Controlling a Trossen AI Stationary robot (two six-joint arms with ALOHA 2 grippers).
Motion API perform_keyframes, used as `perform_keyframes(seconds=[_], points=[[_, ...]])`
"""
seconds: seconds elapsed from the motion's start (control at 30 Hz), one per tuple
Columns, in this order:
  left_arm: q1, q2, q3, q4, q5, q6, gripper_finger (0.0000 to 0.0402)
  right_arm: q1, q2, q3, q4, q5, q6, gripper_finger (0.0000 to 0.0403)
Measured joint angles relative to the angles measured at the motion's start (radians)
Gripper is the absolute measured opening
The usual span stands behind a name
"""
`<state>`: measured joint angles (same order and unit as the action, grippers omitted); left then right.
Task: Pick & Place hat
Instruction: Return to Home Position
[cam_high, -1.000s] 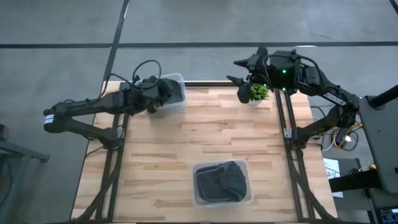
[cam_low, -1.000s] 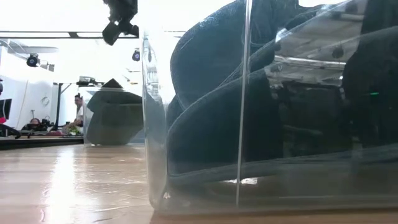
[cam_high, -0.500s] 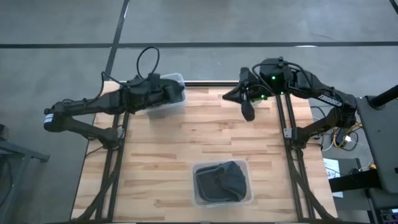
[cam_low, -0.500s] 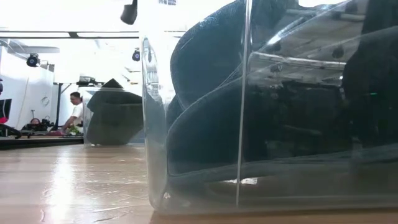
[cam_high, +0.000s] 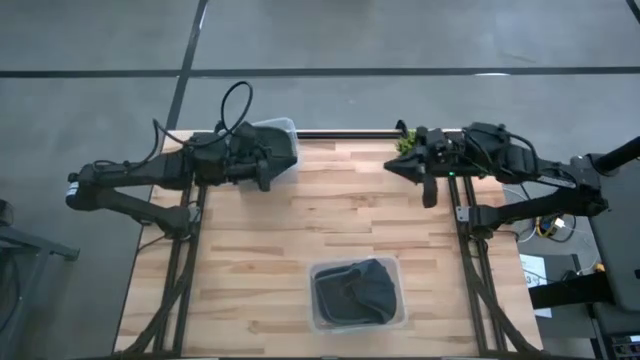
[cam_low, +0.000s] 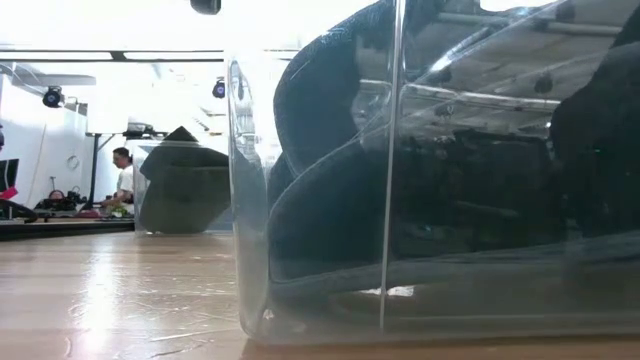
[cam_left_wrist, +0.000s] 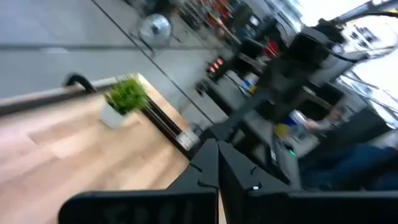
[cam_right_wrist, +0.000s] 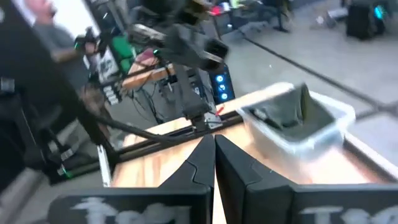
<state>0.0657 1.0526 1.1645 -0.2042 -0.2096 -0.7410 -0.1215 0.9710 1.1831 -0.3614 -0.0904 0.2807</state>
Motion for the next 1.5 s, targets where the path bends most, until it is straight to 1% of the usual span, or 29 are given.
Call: perform_keyframes(seconds=[0.07,0.13,0.2,0.27,0.33,0.37,0.43,0.5,0.57,0.67,0.73,0.8,0.9,0.97,1.03,1.13,1.27,1.4,1.5], points=[[-0.003,-0.012,-0.001,-0.022,0.037,-0.001,0.0000,0.000,-0.055,-0.054,-0.001,0.032,0.078,0.0008],[-0.003,-0.027,-0.001,-0.084,0.058,0.083,0.0000,-0.001,-0.098,-0.097,-0.001,0.049,0.129,0.0008],[-0.003,-0.048,-0.002,-0.212,0.085,0.189,0.0000,-0.003,-0.138,-0.136,-0.018,0.051,0.087,0.0008],[-0.007,-0.066,-0.007,-0.325,0.118,0.212,0.0000,-0.004,-0.184,-0.170,-0.085,0.046,0.057,0.0008],[-0.019,-0.080,-0.017,-0.358,0.117,0.227,0.0000,0.002,-0.226,-0.204,-0.139,0.024,0.096,0.0008],[-0.026,-0.089,-0.027,-0.347,0.112,0.245,0.0000,0.007,-0.243,-0.226,-0.132,0.013,0.107,0.0008],[-0.041,-0.108,-0.053,-0.291,0.105,0.286,0.0000,0.014,-0.281,-0.273,-0.102,0.009,0.102,0.0008],[-0.056,-0.128,-0.092,-0.200,0.104,0.319,0.0000,0.019,-0.321,-0.320,-0.062,-0.010,0.082,0.0008],[-0.072,-0.149,-0.145,-0.099,0.104,0.330,0.0000,0.021,-0.360,-0.364,-0.033,-0.048,0.051,0.0008],[-0.101,-0.184,-0.234,0.045,0.114,0.347,0.0000,0.022,-0.404,-0.426,0.028,-0.070,0.049,0.0008],[-0.121,-0.213,-0.298,0.115,0.113,0.329,0.0000,0.022,-0.434,-0.463,0.045,-0.078,0.041,0.0008],[-0.133,-0.242,-0.372,0.169,0.083,0.307,0.0000,0.021,-0.469,-0.500,0.052,-0.078,0.034,0.0008],[-0.151,-0.288,-0.486,0.234,0.011,0.284,0.0000,0.021,-0.526,-0.559,0.060,-0.084,0.010,0.0009],[-0.162,-0.324,-0.553,0.268,-0.018,0.291,0.0000,0.021,-0.567,-0.604,0.085,-0.104,-0.009,0.0009],[-0.169,-0.353,-0.619,0.322,-0.038,0.286,0.0000,0.021,-0.612,-0.658,0.149,-0.144,-0.029,0.0009],[-0.174,-0.394,-0.717,0.441,-0.043,0.288,0.0000,0.021,-0.678,-0.734,0.266,-0.213,-0.068,0.0009],[-0.177,-0.437,-0.817,0.602,-0.009,0.331,0.0000,0.021,-0.747,-0.811,0.293,-0.222,-0.050,0.0009],[-0.178,-0.467,-0.872,0.631,-0.012,0.361,0.0000,0.021,-0.803,-0.880,0.291,-0.233,-0.052,0.0009],[-0.178,-0.491,-0.904,0.654,-0.037,0.360,0.0000,0.021,-0.853,-0.929,0.323,-0.233,-0.053,0.0009]])
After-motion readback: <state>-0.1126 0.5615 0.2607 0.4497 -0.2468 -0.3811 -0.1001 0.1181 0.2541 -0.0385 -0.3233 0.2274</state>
